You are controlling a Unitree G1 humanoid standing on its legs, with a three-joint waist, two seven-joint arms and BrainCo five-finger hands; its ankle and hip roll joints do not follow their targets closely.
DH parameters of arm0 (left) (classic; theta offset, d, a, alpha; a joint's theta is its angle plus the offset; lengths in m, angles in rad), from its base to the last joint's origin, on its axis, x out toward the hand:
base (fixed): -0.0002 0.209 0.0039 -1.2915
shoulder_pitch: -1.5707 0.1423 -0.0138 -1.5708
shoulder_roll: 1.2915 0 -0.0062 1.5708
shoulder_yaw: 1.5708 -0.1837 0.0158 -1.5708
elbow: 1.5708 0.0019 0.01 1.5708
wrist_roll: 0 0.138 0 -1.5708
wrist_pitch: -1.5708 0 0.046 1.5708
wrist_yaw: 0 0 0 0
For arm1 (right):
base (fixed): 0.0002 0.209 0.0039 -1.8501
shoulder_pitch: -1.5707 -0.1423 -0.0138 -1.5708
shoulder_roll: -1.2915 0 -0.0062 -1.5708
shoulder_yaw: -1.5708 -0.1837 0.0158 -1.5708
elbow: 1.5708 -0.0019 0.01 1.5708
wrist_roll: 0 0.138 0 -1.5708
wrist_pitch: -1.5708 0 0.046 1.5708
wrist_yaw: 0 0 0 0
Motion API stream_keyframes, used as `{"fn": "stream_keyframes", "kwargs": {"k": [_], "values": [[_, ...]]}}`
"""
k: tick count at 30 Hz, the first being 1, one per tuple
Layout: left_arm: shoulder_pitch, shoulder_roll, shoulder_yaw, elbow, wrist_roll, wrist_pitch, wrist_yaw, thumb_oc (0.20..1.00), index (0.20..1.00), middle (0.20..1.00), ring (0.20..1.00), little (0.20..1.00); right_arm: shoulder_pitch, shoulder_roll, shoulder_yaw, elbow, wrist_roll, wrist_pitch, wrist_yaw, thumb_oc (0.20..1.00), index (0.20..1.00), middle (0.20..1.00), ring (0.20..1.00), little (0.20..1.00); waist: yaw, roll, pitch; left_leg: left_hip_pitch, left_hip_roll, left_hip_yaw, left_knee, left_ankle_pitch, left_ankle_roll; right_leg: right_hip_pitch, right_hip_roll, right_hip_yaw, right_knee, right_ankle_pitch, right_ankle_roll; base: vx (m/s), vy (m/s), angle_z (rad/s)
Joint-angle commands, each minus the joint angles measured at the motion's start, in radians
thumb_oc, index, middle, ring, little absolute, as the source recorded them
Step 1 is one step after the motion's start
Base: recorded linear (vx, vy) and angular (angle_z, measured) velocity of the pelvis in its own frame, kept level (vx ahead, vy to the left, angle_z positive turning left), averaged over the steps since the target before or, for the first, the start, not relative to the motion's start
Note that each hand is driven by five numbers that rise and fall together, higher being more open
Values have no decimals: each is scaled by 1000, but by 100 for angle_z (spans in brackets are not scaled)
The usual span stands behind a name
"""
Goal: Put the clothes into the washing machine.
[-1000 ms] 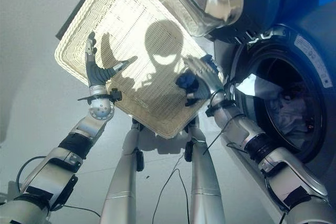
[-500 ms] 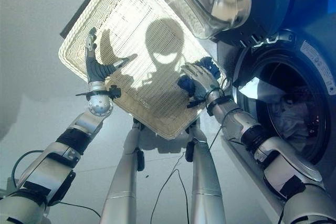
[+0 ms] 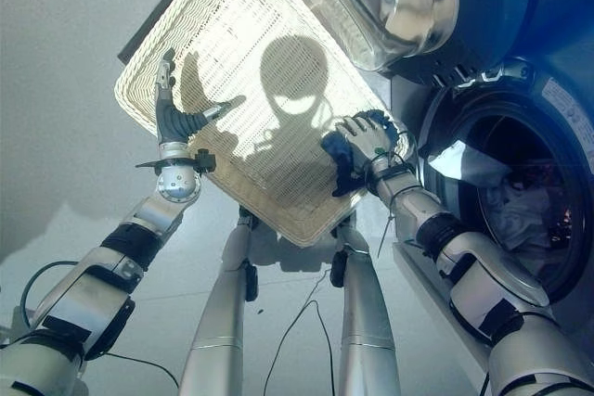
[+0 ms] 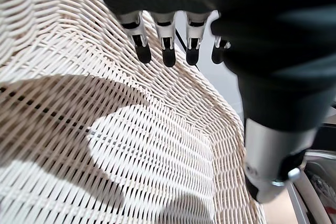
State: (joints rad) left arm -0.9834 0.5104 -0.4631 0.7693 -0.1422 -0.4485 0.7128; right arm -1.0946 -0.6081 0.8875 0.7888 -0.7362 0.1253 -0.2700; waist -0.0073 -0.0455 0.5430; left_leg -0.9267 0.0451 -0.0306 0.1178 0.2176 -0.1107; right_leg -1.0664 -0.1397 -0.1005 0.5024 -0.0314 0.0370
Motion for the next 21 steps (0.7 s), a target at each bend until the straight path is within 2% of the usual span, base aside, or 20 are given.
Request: {"fn": "stream_keyframes", "kwargs": {"k": [1,4,6,7,16,21], "values": [[-32,-13,23,-7,-7,-48,1,1000,1000,1000,1000,1000,18,-66,39,80,-64,56,49,1000,1000,1000,1000,1000,-14,33,-23,-51,-29,43,125,-84,-10,55,43,-27,-232,191,117,0,0,0],[-32,-12,24,-3,-4,-51,-2,1000,1000,1000,1000,1000,16,-66,40,107,-84,59,58,1000,1000,1000,1000,1000,-13,29,-23,-53,-28,40,122,-83,-9,55,44,-28,-235,194,117,5,-11,0],[-36,-10,22,0,-6,-50,-3,1000,1000,1000,1000,1000,16,-65,39,123,-90,48,49,551,551,551,551,551,-13,28,-23,-53,-27,39,121,-84,-8,53,45,-29,-236,195,117,0,0,0],[-38,-9,21,2,-8,-51,-3,1000,1000,1000,1000,1000,15,-65,39,129,-92,45,50,200,200,200,200,200,-13,28,-23,-54,-28,37,122,-84,-8,52,45,-28,-236,196,117,0,0,0],[-27,-13,27,-1,0,-63,10,1000,1000,1000,1000,1000,36,-56,30,138,-110,37,21,200,200,200,200,200,-15,31,-23,-58,-30,36,121,-84,-7,48,47,-25,-237,195,116,0,0,0],[-25,-17,32,0,2,-69,13,1000,1000,1000,1000,1000,37,-55,18,134,-68,36,-9,200,200,200,200,200,-16,34,-23,-58,-32,36,121,-84,-6,46,47,-23,-236,196,116,0,0,0]]}}
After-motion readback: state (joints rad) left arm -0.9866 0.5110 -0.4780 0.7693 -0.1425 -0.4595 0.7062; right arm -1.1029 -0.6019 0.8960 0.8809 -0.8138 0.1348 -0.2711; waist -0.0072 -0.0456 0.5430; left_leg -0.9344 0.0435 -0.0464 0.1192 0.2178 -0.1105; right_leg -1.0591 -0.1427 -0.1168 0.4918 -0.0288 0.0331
